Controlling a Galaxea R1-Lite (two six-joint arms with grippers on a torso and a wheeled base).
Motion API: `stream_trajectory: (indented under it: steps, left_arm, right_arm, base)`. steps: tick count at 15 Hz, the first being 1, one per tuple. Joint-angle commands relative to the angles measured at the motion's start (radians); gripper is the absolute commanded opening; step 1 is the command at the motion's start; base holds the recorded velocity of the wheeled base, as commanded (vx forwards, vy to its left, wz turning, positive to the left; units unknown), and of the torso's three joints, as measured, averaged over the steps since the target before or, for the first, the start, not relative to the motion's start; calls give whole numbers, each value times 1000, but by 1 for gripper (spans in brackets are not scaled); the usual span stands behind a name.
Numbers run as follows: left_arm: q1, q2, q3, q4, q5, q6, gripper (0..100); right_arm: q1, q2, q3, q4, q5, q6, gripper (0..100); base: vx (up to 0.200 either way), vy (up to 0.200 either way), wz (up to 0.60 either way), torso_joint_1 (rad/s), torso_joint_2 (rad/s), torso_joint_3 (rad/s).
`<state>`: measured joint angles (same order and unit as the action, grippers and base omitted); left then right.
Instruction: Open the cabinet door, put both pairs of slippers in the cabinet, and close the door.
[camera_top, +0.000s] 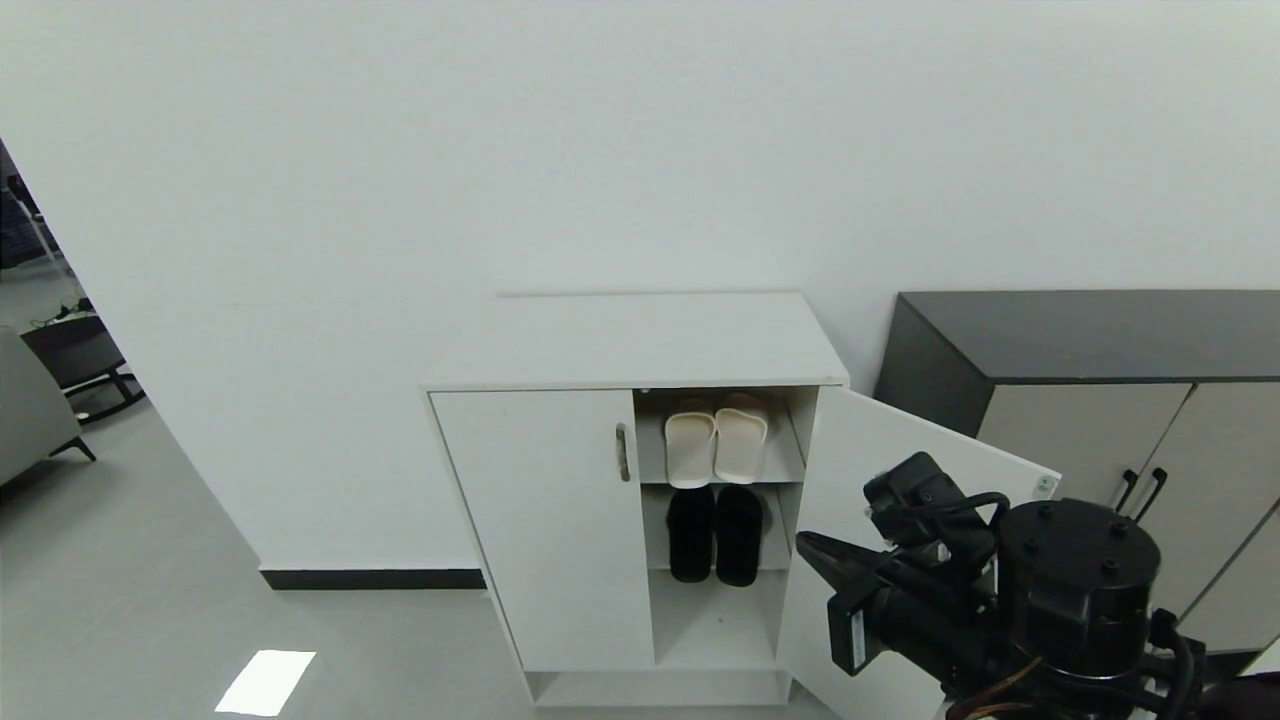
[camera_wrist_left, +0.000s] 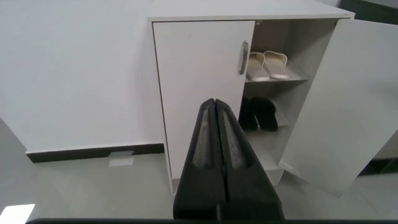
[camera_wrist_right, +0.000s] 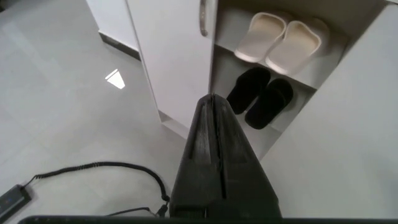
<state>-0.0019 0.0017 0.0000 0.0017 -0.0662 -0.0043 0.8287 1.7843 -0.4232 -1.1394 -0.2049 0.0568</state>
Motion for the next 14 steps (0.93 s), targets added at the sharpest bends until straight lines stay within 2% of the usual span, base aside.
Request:
stream_trajectory:
  steps: [1,3,8,11,13,14]
  left_arm:
    - [0,1,0,0,0,0,0]
    - [0,1,0,0,0,0,0]
    - [0,1,0,0,0,0,0]
    - [0,1,0,0,0,0,0]
    - [0,1,0,0,0,0,0]
    - [0,1,0,0,0,-2,0]
  right_arm:
    - [-2,1,0,0,-1,0,0]
    - [-2,1,0,-2,-1,0,0]
    - [-2,6,0,-5,-1,-2,0]
    - [-3,11,0,-5,-1,-6,0]
    - [-51,14,-5,-2,-2,-28,0]
    - [-126,23,-8,0,-2,-45,0]
  base:
    - [0,0,0,0,0,0]
    - [0,0,0,0,0,0]
    - [-200,0,0,0,3,2]
    - [0,0,0,0,0,0]
    - [0,0,0,0,0,0]
    - [0,0,0,0,0,0]
